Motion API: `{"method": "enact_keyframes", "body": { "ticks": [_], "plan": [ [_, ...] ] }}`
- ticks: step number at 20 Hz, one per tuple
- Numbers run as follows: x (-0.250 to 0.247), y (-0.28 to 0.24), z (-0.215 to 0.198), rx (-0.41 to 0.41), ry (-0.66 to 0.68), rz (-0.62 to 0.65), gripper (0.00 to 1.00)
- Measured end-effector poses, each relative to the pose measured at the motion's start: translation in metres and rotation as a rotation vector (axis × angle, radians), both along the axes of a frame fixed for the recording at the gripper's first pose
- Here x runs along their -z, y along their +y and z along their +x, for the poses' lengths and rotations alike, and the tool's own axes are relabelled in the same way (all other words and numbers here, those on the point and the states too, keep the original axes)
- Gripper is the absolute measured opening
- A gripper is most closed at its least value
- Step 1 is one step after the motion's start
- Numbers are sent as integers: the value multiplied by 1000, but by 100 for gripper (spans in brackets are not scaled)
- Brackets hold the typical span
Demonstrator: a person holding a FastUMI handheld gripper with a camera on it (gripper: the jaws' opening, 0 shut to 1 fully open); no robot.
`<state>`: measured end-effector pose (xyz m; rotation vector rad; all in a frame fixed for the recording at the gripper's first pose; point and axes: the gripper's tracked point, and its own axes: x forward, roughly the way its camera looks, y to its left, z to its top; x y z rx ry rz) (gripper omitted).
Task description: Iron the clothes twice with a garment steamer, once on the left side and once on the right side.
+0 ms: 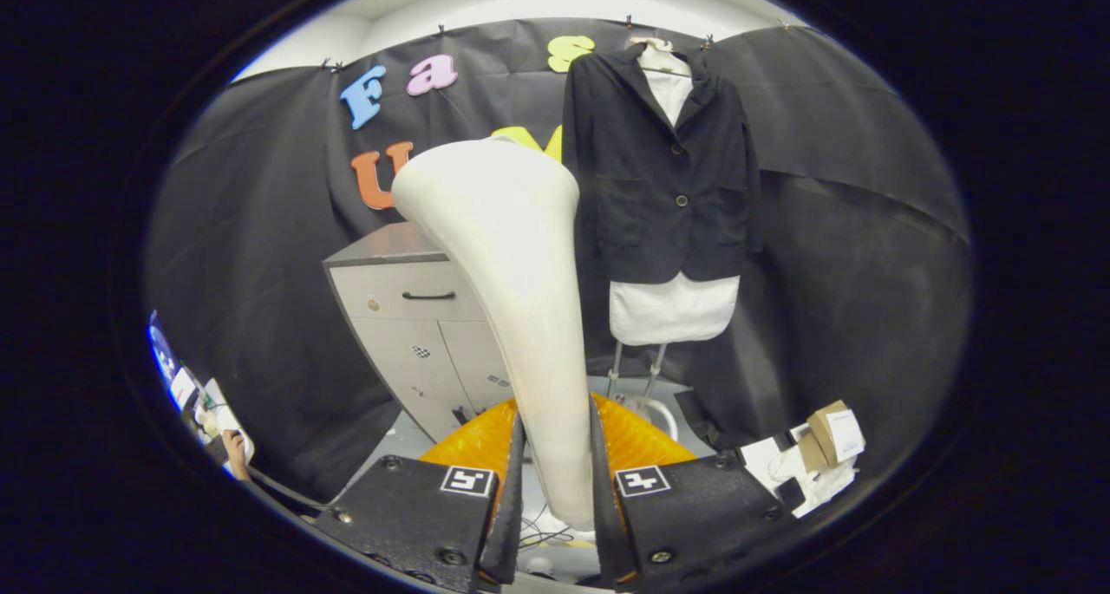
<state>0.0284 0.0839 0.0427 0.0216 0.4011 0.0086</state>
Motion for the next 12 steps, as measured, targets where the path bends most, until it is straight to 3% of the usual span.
{"method": "enact_keyframes", "body": {
  "ticks": [12],
  "plan": [
    [1, -12, -6, -2, 8, -1, 38]
  ]
}}
